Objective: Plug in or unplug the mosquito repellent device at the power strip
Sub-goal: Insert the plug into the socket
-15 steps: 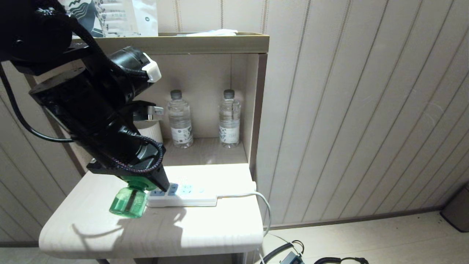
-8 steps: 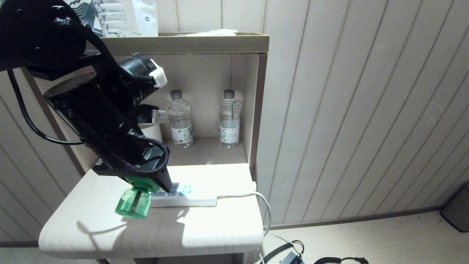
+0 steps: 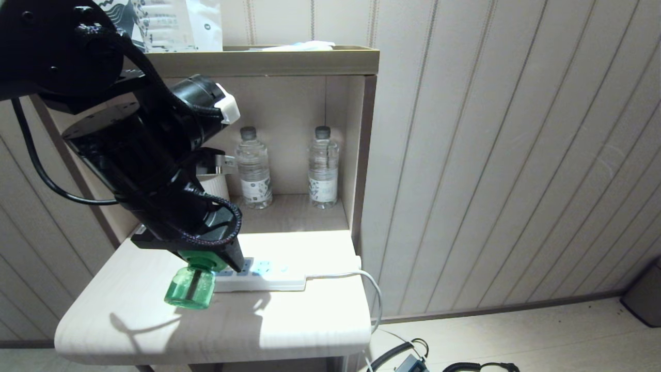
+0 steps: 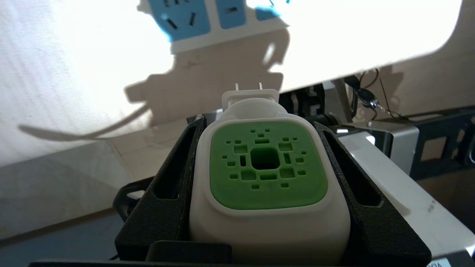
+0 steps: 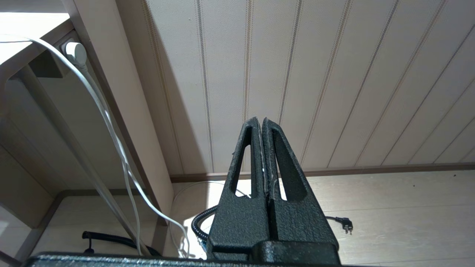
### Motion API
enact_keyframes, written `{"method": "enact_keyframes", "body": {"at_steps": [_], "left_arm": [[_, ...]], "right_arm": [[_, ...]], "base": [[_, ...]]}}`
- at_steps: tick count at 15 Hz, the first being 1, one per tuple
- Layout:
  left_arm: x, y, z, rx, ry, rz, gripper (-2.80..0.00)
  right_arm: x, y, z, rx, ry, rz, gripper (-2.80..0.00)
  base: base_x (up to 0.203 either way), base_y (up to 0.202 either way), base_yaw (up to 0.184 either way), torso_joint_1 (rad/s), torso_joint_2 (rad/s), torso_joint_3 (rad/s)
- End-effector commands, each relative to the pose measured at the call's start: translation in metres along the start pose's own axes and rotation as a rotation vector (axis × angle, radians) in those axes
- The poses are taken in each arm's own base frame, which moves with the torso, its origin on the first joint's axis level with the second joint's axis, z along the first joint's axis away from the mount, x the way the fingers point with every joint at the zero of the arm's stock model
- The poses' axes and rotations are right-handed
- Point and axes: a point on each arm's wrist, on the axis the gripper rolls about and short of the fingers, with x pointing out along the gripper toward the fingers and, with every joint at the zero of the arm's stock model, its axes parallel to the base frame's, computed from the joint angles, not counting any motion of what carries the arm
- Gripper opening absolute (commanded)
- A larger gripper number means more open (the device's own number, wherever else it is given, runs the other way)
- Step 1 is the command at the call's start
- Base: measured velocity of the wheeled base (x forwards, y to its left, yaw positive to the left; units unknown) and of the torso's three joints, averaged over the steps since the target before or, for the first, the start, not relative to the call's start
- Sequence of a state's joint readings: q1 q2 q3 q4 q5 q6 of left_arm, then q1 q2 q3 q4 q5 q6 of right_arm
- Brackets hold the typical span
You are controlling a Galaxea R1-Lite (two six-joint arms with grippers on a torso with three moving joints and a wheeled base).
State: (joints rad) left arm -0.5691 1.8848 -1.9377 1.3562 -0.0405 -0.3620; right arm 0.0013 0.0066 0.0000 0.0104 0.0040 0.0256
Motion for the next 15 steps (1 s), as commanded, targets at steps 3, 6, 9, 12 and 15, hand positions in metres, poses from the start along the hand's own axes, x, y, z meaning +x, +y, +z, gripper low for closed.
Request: {"method": "enact_keyframes", "body": {"at_steps": [3,6,9,12,15], "left_arm": [[0.0083,0.0017,0.0049,-0.026,0.012,0.042,-2.8],[0.0088,0.0015,0.0056,-0.026,0.009,0.041,-2.8],[0.008,0.0019,0.0044,-0.027,0.012,0.041,-2.8],[0.0075,0.0021,0.0036,-0.026,0.012,0.039,-2.8],[0.0083,0.0017,0.0033,-0.025,0.019,0.036,-2.8]], "right_arm": [[0.0,0.0,0.0,-0.001,0.0,0.001,-2.8],[0.0,0.0,0.0,0.0,0.0,0.001,-2.8],[0.0,0.0,0.0,0.0,0.0,0.001,-2.8],[0.0,0.0,0.0,0.0,0.0,0.001,-2.8],[0.0,0.0,0.0,0.0,0.0,0.001,-2.8]], "base": [[0.0,0.0,0.0,0.0,0.0,0.0],[0.0,0.0,0.0,0.0,0.0,0.0],[0.0,0.0,0.0,0.0,0.0,0.0],[0.0,0.0,0.0,0.0,0.0,0.0],[0.0,0.0,0.0,0.0,0.0,0.0]]}}
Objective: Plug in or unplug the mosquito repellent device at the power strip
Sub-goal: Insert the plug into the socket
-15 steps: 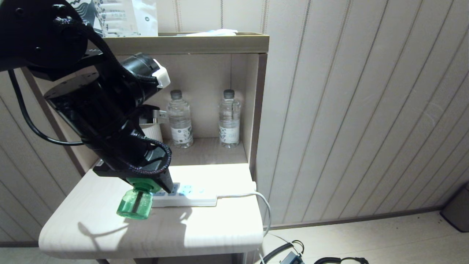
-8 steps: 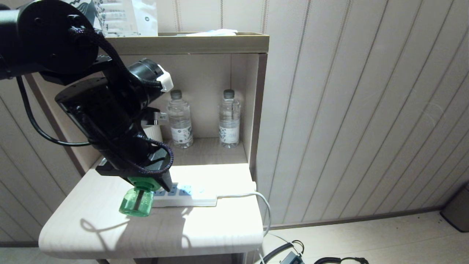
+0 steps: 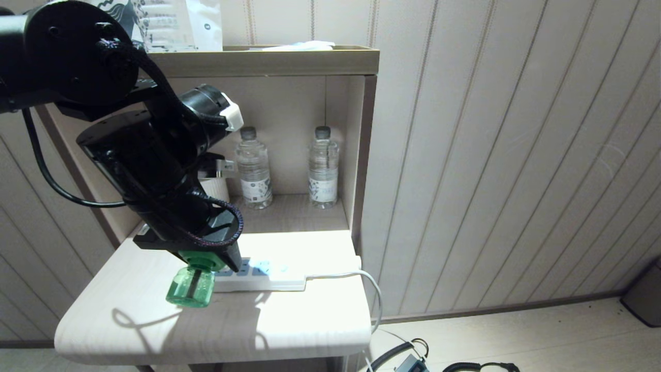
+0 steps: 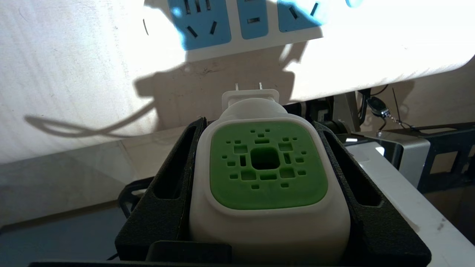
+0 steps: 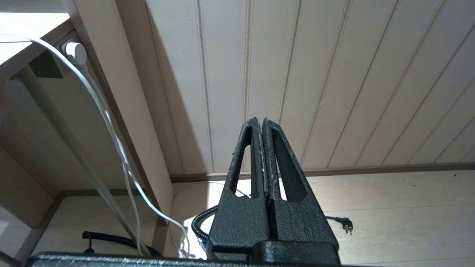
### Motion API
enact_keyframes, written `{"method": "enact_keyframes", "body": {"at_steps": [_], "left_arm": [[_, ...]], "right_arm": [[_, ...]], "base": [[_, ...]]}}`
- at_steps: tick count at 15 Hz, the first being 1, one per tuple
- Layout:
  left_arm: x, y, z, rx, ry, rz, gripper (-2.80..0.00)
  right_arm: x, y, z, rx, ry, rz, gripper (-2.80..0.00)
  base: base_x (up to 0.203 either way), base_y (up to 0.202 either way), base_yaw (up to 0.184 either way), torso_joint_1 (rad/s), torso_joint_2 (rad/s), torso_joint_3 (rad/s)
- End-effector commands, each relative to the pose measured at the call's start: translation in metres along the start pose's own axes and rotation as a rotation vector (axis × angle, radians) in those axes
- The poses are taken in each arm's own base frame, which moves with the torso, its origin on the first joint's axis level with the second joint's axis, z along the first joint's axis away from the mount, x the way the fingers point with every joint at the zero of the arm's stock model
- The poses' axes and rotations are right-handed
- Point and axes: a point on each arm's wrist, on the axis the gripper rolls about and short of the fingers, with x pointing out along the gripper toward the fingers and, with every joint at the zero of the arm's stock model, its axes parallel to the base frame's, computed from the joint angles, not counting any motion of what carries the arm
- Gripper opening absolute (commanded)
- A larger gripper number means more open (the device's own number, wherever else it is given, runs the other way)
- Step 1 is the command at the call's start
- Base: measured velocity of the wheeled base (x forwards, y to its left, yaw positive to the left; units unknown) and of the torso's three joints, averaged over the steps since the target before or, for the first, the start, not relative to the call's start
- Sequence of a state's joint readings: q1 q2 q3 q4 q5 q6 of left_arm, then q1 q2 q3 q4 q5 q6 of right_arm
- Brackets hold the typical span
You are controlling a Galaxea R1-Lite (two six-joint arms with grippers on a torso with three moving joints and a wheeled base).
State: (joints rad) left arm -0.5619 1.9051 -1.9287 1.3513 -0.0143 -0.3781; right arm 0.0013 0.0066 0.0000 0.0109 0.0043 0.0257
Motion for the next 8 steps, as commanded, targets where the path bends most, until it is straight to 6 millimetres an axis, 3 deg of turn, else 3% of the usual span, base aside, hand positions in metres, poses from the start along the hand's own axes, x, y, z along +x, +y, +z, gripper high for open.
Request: {"method": "enact_keyframes", "body": {"at_steps": [1,5,8], "left_arm": [[-0.0004,0.0001,-0.0011,-0.001,0.006,0.003,-2.8],[-0.0009,0.0003,-0.0016,-0.001,0.007,0.001,-2.8],[-0.0015,0.0004,-0.002,-0.001,0.007,0.001,-2.8]], "right_arm": [[0.0,0.0,0.0,0.0,-0.001,0.001,-2.8],[0.0,0.0,0.0,-0.001,-0.001,0.001,-2.8],[0.0,0.0,0.0,-0.001,0.0,0.001,-2.8]], "base": [[0.0,0.0,0.0,0.0,0.0,0.0],[0.0,0.0,0.0,0.0,0.0,0.0],[0.0,0.0,0.0,0.121,-0.29,-0.164]]}}
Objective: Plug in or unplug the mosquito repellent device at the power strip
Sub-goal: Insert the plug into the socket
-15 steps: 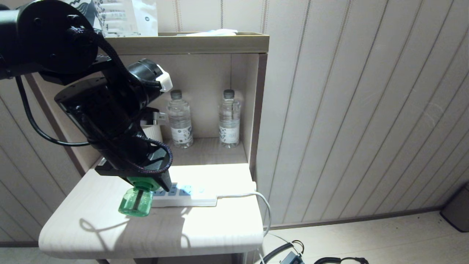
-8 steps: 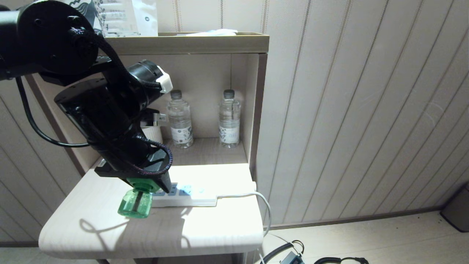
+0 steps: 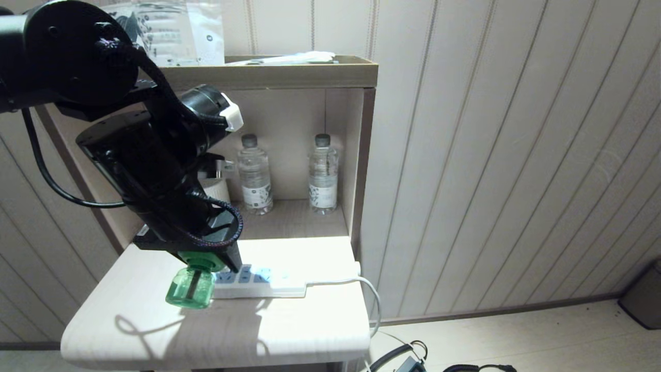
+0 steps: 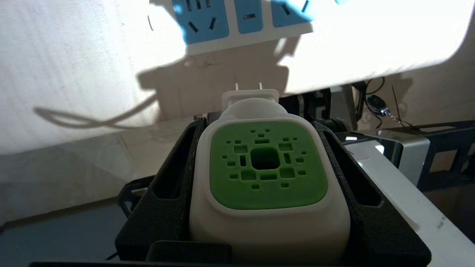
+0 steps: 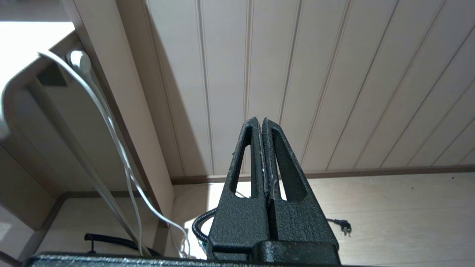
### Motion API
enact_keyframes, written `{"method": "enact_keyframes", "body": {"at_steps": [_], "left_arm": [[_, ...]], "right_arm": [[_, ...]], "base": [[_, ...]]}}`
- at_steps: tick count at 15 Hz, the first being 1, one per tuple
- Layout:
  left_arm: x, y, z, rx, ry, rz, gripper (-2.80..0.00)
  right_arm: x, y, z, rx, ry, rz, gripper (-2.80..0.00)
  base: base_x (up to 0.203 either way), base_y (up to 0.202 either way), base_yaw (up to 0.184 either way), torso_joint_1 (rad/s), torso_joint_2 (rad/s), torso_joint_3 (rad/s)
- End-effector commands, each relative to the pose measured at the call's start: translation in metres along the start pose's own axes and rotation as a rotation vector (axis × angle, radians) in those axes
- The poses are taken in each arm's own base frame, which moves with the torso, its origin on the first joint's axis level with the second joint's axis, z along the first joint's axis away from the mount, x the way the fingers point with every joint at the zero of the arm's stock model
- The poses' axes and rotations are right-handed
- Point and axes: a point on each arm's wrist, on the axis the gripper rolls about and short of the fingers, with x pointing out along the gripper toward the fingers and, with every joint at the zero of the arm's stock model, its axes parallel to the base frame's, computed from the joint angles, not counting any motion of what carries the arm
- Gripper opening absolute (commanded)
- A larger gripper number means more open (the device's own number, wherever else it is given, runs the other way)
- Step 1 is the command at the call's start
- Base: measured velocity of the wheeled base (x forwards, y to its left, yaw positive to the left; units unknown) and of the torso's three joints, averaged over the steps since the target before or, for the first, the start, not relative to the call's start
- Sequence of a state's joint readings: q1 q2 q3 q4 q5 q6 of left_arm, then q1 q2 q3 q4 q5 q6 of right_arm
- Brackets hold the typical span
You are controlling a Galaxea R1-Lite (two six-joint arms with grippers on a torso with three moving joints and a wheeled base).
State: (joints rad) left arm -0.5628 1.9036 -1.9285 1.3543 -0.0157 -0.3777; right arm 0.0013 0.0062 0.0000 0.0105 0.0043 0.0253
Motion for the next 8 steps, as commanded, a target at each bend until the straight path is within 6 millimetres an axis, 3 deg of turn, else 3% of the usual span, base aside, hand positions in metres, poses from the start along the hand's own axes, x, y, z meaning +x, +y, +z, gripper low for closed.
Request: {"method": "enact_keyframes", "body": {"at_steps": [1,4,8], "left_arm": [[-0.0015,0.0005,-0.0016,-0.003,0.003,0.002,-2.8],[0.0031,0.0002,-0.0007,-0.006,0.023,0.007,-2.8],[0.0066,-0.0005,0.0013,-0.031,0.029,0.012,-2.8]], "right_arm": [[0.0,0.0,0.0,0.0,0.0,0.001,-2.8],[0.0,0.0,0.0,0.001,0.0,0.001,-2.8],[0.0,0.0,0.0,0.001,0.0,0.001,-2.8]], "base": [[0.0,0.0,0.0,0.182,-0.44,-0.242],[0.0,0.0,0.0,0.112,-0.25,-0.138],[0.0,0.0,0.0,0.017,-0.02,-0.016]]}}
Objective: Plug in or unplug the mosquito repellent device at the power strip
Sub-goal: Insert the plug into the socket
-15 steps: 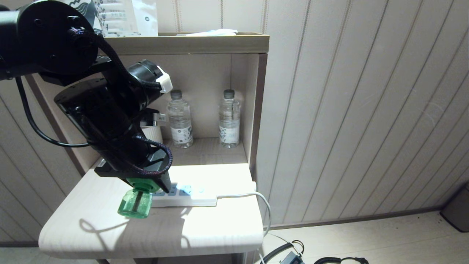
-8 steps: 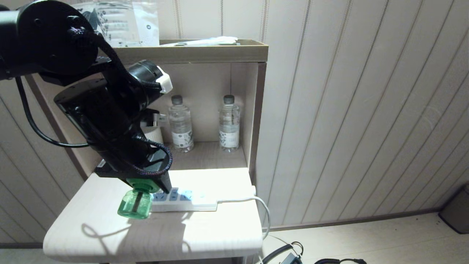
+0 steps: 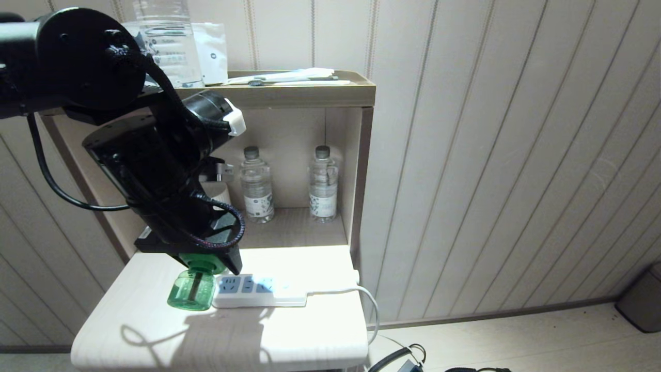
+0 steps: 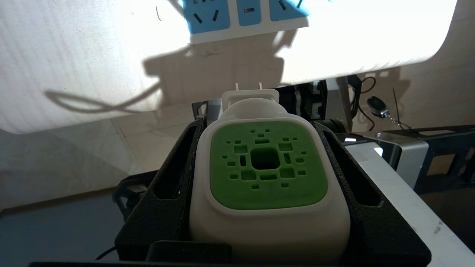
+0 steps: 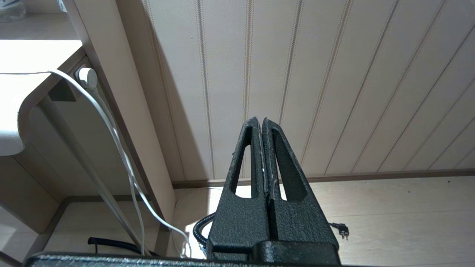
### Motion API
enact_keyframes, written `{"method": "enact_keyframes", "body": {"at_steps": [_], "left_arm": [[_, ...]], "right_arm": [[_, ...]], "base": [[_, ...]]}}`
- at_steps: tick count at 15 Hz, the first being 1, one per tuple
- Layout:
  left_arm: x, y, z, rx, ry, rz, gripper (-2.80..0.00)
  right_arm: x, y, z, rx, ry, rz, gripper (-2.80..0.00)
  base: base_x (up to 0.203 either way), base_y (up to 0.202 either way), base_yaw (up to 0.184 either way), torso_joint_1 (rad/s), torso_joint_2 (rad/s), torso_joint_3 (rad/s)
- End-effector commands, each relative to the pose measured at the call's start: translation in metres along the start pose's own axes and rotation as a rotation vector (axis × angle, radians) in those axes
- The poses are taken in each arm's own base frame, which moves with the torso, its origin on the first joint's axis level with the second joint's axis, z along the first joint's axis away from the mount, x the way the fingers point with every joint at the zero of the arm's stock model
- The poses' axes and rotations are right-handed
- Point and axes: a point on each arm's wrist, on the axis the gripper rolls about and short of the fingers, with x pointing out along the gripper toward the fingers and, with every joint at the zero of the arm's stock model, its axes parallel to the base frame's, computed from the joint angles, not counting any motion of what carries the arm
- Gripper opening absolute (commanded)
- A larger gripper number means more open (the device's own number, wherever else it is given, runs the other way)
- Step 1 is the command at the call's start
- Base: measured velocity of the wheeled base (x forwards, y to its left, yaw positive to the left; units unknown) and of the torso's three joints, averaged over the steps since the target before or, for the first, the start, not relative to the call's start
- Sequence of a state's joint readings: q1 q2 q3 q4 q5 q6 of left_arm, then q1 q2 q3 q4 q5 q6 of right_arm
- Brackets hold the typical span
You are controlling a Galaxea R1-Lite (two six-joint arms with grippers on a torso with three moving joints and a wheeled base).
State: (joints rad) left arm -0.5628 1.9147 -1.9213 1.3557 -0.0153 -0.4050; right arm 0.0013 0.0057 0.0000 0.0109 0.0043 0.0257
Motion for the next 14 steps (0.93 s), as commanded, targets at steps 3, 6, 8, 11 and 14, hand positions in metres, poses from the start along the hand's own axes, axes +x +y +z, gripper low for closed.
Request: {"method": "enact_keyframes", "body": {"at_steps": [3,6,8,11,14], "left_arm": [[0.002,0.0,-0.001,-0.004,0.019,0.003,-2.8],[0.0,0.0,-0.002,-0.003,0.012,0.005,-2.8],[0.004,0.0,-0.001,-0.01,0.03,0.008,-2.8],[0.008,0.0,-0.003,-0.03,0.048,0.011,-2.8],[0.009,0.0,-0.011,-0.049,0.054,0.006,-2.8]], "right_arm": [[0.0,0.0,0.0,0.0,0.002,0.001,-2.8],[0.0,0.0,0.0,0.0,0.0,0.001,-2.8],[0.0,0.0,0.0,0.0,0.0,0.001,-2.8],[0.0,0.0,0.0,-0.001,0.0,0.001,-2.8],[0.0,0.0,0.0,0.0,0.0,0.001,-2.8]], "base": [[0.0,0.0,0.0,0.0,0.0,0.0],[0.0,0.0,0.0,0.0,0.0,0.0],[0.0,0.0,0.0,0.0,0.0,0.0],[0.0,0.0,0.0,0.0,0.0,0.0],[0.0,0.0,0.0,0.0,0.0,0.0]]}}
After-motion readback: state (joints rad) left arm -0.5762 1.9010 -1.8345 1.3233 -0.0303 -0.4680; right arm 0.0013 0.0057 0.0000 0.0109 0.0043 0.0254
